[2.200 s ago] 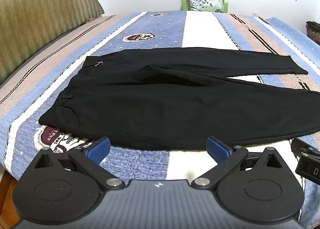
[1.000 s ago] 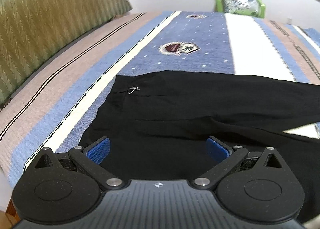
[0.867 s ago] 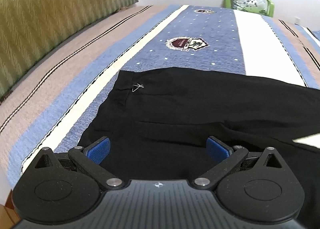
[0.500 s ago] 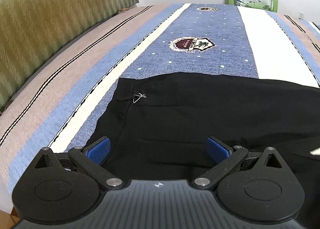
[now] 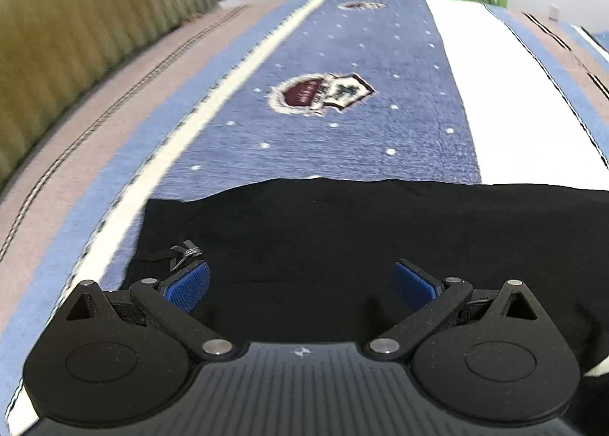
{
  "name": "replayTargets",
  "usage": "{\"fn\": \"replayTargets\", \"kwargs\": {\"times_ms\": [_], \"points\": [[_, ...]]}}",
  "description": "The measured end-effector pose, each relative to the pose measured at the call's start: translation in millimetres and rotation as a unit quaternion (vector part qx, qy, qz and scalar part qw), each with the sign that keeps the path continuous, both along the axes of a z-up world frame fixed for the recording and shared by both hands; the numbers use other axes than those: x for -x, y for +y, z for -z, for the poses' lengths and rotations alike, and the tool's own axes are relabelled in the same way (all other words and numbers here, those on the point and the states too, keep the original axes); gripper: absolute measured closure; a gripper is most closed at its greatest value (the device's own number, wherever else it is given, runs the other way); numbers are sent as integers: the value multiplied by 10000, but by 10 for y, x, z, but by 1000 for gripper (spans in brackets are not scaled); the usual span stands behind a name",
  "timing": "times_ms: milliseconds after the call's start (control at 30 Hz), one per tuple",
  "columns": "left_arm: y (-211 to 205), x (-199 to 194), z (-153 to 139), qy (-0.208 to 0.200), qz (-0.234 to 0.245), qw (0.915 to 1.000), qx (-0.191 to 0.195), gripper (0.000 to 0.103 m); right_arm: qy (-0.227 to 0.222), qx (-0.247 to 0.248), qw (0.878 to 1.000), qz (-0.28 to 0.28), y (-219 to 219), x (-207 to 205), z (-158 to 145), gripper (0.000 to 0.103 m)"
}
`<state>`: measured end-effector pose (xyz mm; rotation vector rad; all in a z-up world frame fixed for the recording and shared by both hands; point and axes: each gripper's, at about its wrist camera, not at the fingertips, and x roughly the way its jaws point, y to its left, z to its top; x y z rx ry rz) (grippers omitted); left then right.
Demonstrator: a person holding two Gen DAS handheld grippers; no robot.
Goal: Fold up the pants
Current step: 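Move both tools down toward the flat black trousers on the bed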
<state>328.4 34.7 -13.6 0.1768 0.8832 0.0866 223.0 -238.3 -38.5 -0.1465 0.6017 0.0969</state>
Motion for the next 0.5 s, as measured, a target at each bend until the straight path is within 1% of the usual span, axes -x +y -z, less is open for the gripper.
{"fn": "replayTargets", "kwargs": {"times_ms": [33,67,133,233,333,433,500], "points": [[-11,-43,20,-7,13,10000,-84,0,-3,48,10000,-76,64,-80,5,7],[-26,-92,43,-22,-19,9997,-255,0,5,77,9999,-144,128,-161,11,9],[-22,-167,72,96,-117,9989,-440,0,57,9,9997,-251,230,-288,8,9],[101,-260,65,420,-218,9987,-200,0,213,-42,9989,-409,339,-411,-21,9],[257,-330,1,671,-265,9971,-251,0,308,143,9983,-467,408,-499,-107,10],[418,-402,-94,806,-156,9958,-416,0,549,192,9979,-273,385,-583,-187,10],[540,-488,-154,928,72,9945,-480,0,885,189,9959,-7,332,-633,-213,10]]}}
